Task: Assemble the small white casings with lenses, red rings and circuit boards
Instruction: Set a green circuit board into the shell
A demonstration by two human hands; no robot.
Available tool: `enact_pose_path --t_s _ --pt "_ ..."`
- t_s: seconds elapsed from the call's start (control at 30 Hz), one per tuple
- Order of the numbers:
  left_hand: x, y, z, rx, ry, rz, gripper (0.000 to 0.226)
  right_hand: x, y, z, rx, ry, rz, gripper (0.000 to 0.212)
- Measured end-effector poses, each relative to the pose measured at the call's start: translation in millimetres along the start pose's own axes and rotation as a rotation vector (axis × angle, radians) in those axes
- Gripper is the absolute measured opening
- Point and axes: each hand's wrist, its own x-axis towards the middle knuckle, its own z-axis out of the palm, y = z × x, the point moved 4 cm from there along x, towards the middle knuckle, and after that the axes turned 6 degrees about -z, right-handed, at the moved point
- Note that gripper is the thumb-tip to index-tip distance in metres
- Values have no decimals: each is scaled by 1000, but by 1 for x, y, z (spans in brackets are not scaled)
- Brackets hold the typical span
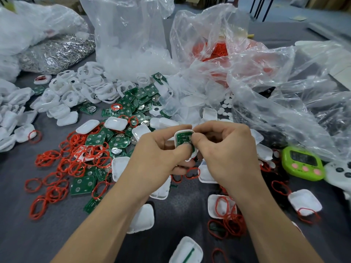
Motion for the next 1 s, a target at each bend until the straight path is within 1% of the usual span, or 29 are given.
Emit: enact_pose_path --t_s 0.07,0.1,0.13,0.2,0.23,0.3,0.47,0.53,0.63,0.73,0.83,0.87,0.9,0.93,1.0 --pt "1 -1 0 -32 -28 -42 29 1 1 0 -12 -5 3 26" --pt "1 -1 1 -89 -57 -83 26 2 2 0 -6 -2 16 24" --pt "2 -2 1 -168 -114 -130 28 2 3 -1 18 -1 39 20" --pt "1 -2 1 -321 -290 -195 35 3 4 -2 85 -8 85 13" --pt "0 -1 1 -362 -367 -204 36 3 4 -3 113 -7 106 13" --pt "0 -2 -2 -411 -454 -210 37 3 5 -4 151 -7 134 14" --pt "5 -6 -4 -440 -464 -229 45 4 4 -6 195 -37 149 15" --pt "5 -5 -3 -446 -469 -233 48 3 6 -8 183 2 181 7" --pt "6 -3 -4 -484 -465 -244 48 5 8 -13 144 58 213 14" --pt "6 0 -5 -533 -471 -245 47 11 9 -27 189 131 197 3" --pt "6 1 -7 -552 -472 -236 46 16 11 -47 40 196 147 7" --pt "6 2 -7 -553 -474 -233 46 16 10 -51 -24 180 122 9" --pt "6 2 -7 -553 -475 -231 46 16 7 -54 -87 129 89 11" --pt "6 2 -7 -552 -476 -229 47 16 4 -55 -158 37 50 13" --pt "5 2 -7 -548 -472 -227 49 14 -2 -54 -351 -226 12 17"
